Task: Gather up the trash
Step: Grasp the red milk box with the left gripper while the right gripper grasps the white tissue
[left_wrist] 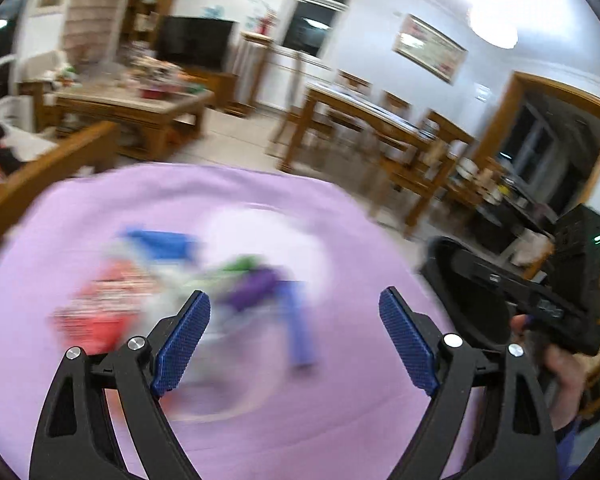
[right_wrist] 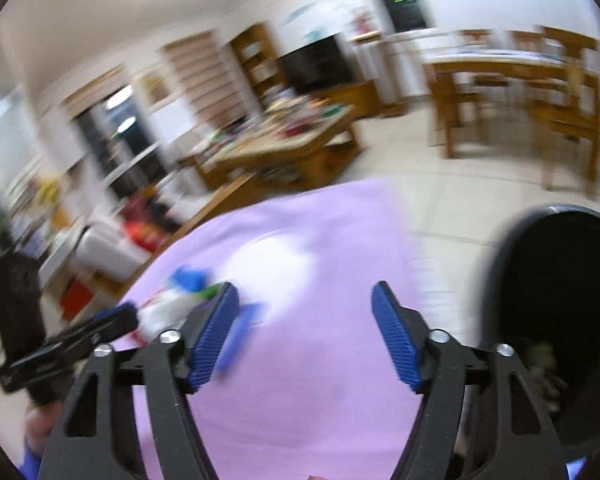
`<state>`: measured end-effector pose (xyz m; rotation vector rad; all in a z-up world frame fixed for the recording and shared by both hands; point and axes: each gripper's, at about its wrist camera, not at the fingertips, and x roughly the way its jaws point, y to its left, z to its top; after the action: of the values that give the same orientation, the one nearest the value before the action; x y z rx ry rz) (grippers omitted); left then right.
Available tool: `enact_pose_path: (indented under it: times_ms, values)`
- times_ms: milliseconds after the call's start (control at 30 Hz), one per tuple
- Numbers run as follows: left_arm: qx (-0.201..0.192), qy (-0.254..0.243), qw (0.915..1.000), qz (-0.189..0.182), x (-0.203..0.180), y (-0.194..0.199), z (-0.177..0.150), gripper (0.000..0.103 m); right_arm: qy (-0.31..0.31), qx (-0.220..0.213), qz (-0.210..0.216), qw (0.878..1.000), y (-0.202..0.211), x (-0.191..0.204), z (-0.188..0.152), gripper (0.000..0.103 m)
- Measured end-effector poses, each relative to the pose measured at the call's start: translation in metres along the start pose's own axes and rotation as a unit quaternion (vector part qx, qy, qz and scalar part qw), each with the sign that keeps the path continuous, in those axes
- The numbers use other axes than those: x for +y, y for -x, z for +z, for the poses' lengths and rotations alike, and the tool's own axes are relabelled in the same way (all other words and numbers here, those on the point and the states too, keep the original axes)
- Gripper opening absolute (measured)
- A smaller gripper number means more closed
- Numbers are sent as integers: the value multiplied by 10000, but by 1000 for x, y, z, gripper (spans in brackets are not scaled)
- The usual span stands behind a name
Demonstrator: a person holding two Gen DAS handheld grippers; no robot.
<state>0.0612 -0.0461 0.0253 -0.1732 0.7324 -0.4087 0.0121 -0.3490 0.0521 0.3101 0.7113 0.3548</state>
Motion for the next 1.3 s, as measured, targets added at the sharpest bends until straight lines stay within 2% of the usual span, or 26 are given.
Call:
enact_pose_path:
  times_ms: [33, 100, 167, 233, 333, 367, 467, 533, 567, 600, 633, 667, 700, 767, 833, 967, 1033, 1100, 1167, 1300]
  values:
    - [-32, 10, 9998, 209, 19, 8, -2, 86, 163, 124, 129, 9997, -10, 19, 0, 71]
    - [77, -46, 9984, 565, 49, 12, -5, 86, 510, 413, 390, 9971, -32, 56, 1, 81]
    - [293, -171, 9967, 743, 69, 9, -10, 86, 916, 751, 662, 9908, -60, 97, 1, 87]
    - [470, -342, 9949, 826, 80, 3, -15, 85, 1364, 1050, 744, 9823, -88, 134, -2, 89]
    - [714, -742, 9904, 921, 94, -4, -22, 84, 2040, 1510, 548, 9657, -125, 168, -13, 89]
    - [790, -879, 9881, 990, 94, -8, -22, 80, 2323, 1615, 429, 9582, -136, 176, -18, 89]
    - [879, -1038, 9845, 1102, 103, -6, -26, 79, 2847, 1696, 187, 9433, -154, 183, -28, 88]
    - [897, -950, 9866, 980, 113, -6, -28, 79, 3005, 1735, 135, 9378, -165, 189, -31, 77]
    - [904, -914, 9873, 931, 117, -8, -28, 79, 3062, 1767, 87, 9354, -172, 194, -32, 68]
    - [913, -885, 9879, 886, 117, -8, -28, 79, 3205, 1619, -87, 9333, -174, 198, -32, 52]
    - [953, -872, 9881, 839, 118, -9, -29, 79, 3273, 1542, -253, 9319, -176, 198, -32, 43]
    - [953, -889, 9880, 830, 116, -10, -28, 79, 3251, 1485, -344, 9333, -173, 191, -32, 20]
    - [945, -919, 9877, 839, 115, -11, -28, 79, 3069, 1484, -250, 9398, -172, 187, -26, 9]
    - [955, -1054, 9859, 876, 110, -14, -26, 79, 2731, 1511, 34, 9500, -171, 176, -18, 6]
    - [1007, -1165, 9840, 892, 105, -19, -24, 80, 2630, 1353, -35, 9553, -164, 171, -15, 6]
    - [1140, -1374, 9800, 875, 96, -37, -19, 79, 2195, 1010, 180, 9702, -140, 159, -7, 6]
    - [1275, -1350, 9792, 815, 94, -50, -17, 67, 1937, 775, 349, 9774, -122, 152, 3, 6]
    - [1330, -1148, 9812, 805, 97, -56, -15, 50, 1740, 606, 523, 9815, -104, 146, 12, 6]
    - [1190, -917, 9860, 716, 100, -50, -11, 50, 1581, 404, 696, 9841, -81, 138, 20, 6]
    - [850, -572, 9937, 451, 99, -31, -7, 49, 1442, 152, 760, 9865, -45, 125, 27, 6]
